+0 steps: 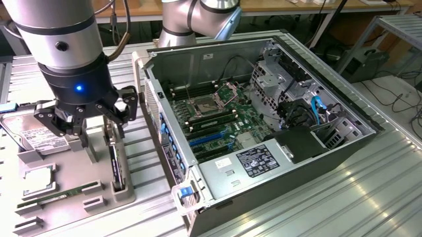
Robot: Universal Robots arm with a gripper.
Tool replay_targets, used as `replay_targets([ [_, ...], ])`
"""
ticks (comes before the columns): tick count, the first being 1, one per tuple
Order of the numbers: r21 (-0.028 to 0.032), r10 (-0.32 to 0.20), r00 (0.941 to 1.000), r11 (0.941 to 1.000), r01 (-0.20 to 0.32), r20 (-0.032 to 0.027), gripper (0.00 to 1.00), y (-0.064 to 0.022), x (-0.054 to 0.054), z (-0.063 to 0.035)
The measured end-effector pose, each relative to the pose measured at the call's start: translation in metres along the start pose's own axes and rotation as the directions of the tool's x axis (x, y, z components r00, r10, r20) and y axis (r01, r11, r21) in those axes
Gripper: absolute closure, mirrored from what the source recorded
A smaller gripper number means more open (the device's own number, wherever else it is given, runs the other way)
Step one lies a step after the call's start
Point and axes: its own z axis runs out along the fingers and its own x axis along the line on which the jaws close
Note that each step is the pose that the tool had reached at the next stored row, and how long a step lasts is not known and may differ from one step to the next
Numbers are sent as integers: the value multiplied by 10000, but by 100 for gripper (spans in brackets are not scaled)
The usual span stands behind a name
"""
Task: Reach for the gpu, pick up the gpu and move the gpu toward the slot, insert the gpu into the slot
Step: 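Pick up the gpu and move the gpu toward the slot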
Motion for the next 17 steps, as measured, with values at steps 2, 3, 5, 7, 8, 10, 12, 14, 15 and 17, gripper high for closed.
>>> replay_targets([
  [2,0,0,10000,10000,0,0,34,1,0,31],
  [3,0,0,10000,10000,0,-1,34,2,0,40],
  [5,1,0,10000,10000,0,-3,34,3,1,68],
  [7,1,0,10000,10000,0,-6,34,4,1,86],
  [8,1,0,10000,10000,0,-7,34,4,1,95],
  [10,1,0,10000,10000,0,-10,34,5,1,118],
  [12,1,0,10000,10000,0,-12,34,5,1,136],
  [14,1,-1,10000,10000,1,-15,34,6,1,154],
  [15,1,-1,10000,10000,1,-20,34,6,1,167],
  [17,1,-1,10000,10000,1,-28,34,7,1,188],
])
